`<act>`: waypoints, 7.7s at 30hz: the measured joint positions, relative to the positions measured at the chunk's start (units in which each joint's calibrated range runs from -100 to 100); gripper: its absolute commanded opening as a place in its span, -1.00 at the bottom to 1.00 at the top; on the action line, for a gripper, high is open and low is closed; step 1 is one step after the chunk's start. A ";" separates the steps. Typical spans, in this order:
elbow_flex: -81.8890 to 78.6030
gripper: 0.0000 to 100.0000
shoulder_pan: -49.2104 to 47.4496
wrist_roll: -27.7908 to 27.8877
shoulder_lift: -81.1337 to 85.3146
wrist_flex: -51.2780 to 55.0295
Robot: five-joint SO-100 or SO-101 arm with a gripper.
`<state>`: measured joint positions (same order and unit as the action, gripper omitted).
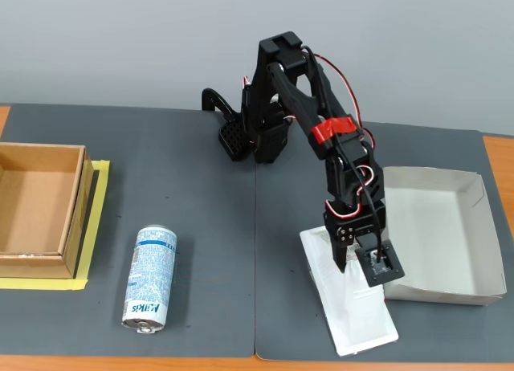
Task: Pick the sandwich and put it in the gray box
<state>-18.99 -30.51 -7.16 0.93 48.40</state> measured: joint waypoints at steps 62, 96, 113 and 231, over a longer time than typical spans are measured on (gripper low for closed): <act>12.93 -0.97 -15.25 0.00 15.89 0.26; 29.55 -0.97 -20.93 0.00 -7.31 0.26; 29.64 -0.41 -21.37 0.00 -7.48 -1.30; -79.57 -0.97 21.96 6.50 94.90 0.17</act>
<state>-98.56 -8.55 -0.66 95.84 48.57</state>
